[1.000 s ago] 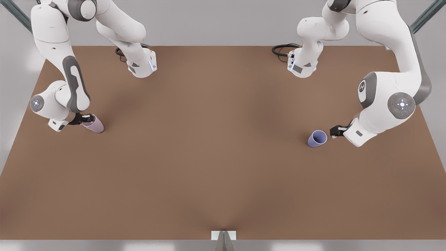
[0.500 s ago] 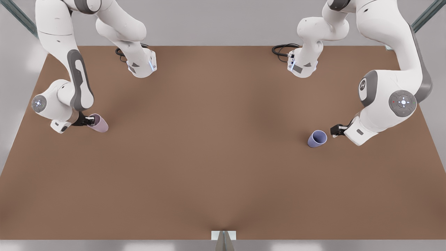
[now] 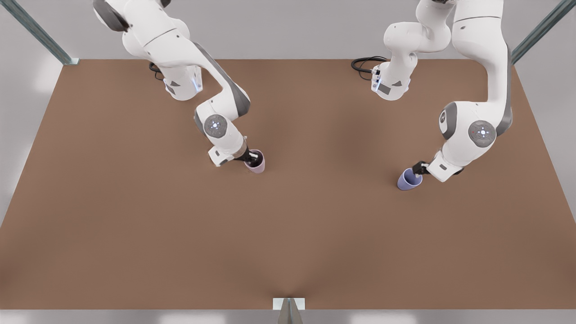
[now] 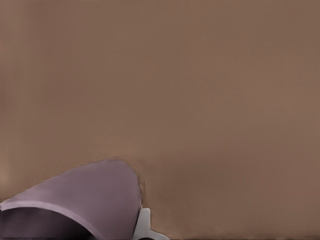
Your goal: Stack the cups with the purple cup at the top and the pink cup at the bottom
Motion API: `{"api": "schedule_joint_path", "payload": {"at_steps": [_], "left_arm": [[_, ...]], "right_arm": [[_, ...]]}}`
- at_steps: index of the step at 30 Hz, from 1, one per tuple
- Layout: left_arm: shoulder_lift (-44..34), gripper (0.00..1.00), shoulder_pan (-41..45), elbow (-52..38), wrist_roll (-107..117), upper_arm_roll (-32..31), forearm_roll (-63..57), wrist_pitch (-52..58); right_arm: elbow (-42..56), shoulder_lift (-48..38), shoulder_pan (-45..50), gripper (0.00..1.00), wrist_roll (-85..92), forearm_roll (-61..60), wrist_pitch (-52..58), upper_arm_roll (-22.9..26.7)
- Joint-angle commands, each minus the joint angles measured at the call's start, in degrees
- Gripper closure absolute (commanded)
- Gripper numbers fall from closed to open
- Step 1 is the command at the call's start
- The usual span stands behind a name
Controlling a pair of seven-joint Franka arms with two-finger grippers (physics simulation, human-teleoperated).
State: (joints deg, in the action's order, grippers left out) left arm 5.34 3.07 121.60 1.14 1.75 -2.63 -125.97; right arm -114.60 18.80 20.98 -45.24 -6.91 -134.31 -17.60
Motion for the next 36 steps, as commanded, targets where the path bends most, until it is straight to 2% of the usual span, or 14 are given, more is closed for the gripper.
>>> {"api": "schedule_joint_path", "payload": {"at_steps": [1, 10, 12, 22, 23, 24, 26, 29, 30, 31, 32, 33, 34, 36], "left_arm": [[0.3, 0.00, 0.3, 0.6, 0.0, 0.2, 0.1, -1.0], [4.3, 0.00, 0.1, 3.3, -0.1, 2.8, 0.1, -5.0], [5.4, 0.00, 0.1, 3.3, -0.1, 2.8, 0.2, -5.0], [10.4, 0.00, 0.0, 3.3, -0.1, 3.9, 4.6, -6.3], [10.4, 0.04, 0.0, 3.3, -0.1, 4.2, 4.6, -6.3], [10.4, 0.38, 0.0, 3.3, -0.1, 4.2, 5.2, -6.3], [10.7, 0.69, 0.0, 3.2, -0.1, 4.4, 6.5, -6.2], [11.0, 0.74, 0.0, 3.3, -0.1, 4.5, 6.5, -6.2], [11.4, 0.74, 0.0, 3.2, -0.1, 4.5, 6.7, -6.2], [11.9, 0.74, 0.0, 3.2, -0.1, 4.5, 8.4, -6.3], [12.1, 0.74, 0.0, 3.2, -0.1, 4.5, 8.4, -6.3], [12.5, 0.75, 0.0, 3.2, -0.1, 4.4, 8.5, -6.4], [12.9, 0.75, 0.0, 3.2, -0.1, 4.5, 8.5, -6.7], [13.6, 0.79, 0.0, 3.2, -0.1, 4.5, 9.3, -7.1]], "right_arm": [[1.9, 1.8, 0.9, 0.79, -2.3, 0.4, 0.1, 0.0], [6.6, 8.7, 5.1, 0.79, -8.7, 0.5, -2.9, 0.1], [6.6, 9.5, 5.1, 0.55, -10.5, 0.4, -2.9, 0.2], [6.5, 11.6, 5.5, 0.52, -10.1, 1.1, -6.5, 0.5], [6.6, 11.6, 5.5, 0.52, -10.0, 1.1, -6.5, 0.5], [6.6, 11.3, 5.5, 0.52, -10.0, 1.1, -6.5, 0.5], [6.4, 9.5, 5.1, 0.52, -9.4, 1.1, -5.7, 0.5], [5.6, 2.0, 2.2, 0.51, -2.0, 0.6, 1.6, 2.1], [5.5, -2.9, -1.2, 0.45, 5.4, 0.5, 7.4, 2.3], [5.5, -6.9, -4.6, 0.27, 9.6, 0.6, 12.7, 3.8], [5.7, -9.7, -7.3, 0.00, 16.3, 0.8, 16.3, 5.5], [8.8, -10.7, -7.2, 0.00, 24.1, 0.8, 21.4, 14.2], [12.4, -11.6, -9.4, 0.00, 24.5, 1.1, 28.9, 16.7], [24.0, -11.2, -15.2, 0.00, 27.3, 6.8, 43.9, 16.7]]}}
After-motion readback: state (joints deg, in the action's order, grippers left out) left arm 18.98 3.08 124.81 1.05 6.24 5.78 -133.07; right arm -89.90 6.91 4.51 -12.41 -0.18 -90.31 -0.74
